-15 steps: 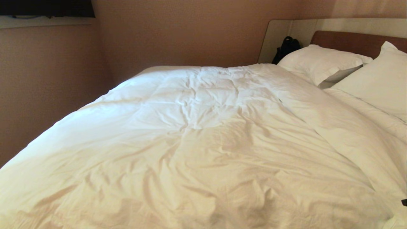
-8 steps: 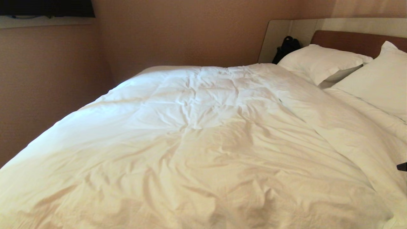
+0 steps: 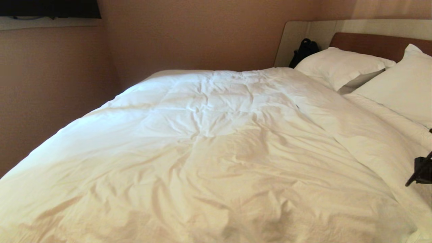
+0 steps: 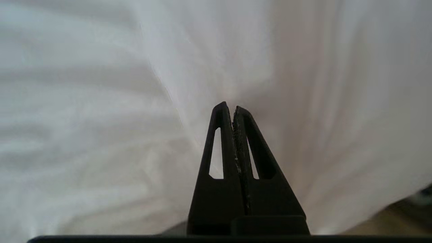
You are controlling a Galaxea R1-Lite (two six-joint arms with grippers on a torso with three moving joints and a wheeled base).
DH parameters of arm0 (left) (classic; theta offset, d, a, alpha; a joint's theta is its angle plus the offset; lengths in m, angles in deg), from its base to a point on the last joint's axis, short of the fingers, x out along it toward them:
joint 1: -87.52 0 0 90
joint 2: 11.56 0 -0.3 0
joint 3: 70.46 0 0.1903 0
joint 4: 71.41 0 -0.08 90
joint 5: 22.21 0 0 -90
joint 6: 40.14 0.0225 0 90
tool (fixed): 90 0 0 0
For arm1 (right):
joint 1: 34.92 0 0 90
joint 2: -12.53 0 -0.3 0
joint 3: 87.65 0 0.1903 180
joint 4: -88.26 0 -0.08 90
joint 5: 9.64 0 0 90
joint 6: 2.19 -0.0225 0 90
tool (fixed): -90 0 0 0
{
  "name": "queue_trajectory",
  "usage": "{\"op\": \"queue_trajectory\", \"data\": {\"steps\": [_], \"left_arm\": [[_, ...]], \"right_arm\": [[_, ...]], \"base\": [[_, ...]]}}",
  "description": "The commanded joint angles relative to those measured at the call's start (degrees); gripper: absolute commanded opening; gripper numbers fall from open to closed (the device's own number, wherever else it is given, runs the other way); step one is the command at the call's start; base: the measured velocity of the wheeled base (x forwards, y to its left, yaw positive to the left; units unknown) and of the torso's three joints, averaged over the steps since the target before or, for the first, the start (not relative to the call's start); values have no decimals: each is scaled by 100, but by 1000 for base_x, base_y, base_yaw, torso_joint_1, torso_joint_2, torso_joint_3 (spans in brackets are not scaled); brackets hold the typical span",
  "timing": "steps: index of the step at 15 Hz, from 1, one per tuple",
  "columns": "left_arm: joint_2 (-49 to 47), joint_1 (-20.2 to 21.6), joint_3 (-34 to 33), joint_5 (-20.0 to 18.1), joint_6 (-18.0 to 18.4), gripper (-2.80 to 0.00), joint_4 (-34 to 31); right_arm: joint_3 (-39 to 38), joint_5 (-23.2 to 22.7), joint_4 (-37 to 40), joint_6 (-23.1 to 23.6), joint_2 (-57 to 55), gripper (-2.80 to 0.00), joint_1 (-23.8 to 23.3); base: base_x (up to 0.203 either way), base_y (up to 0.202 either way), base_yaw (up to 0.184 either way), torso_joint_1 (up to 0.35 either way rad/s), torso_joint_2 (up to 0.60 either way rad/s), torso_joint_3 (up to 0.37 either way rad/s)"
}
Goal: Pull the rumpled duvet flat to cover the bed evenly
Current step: Flatten the corners of the folded blanket
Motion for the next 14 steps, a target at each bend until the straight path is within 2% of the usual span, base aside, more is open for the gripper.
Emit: {"op": "queue_trajectory", "data": {"steps": [1,7,10,14], "left_arm": [[-6,0,0,-1,-2,-280,2],[2,0,0,-1,-2,-280,2],[0,0,0,-1,-2,-280,2],[2,0,0,-1,-2,-280,2]], "right_arm": [[-252,119,-535,-929,-415,-280,-3],[-1306,535,-2027,-980,-1202,-280,11],[-1713,531,-2290,-990,-1251,-280,235],[-1780,471,-2067,-954,-683,-280,247]], "base": [[0,0,0,0,0,0],[0,0,0,0,0,0],[0,0,0,0,0,0],[0,0,0,0,0,0]]}}
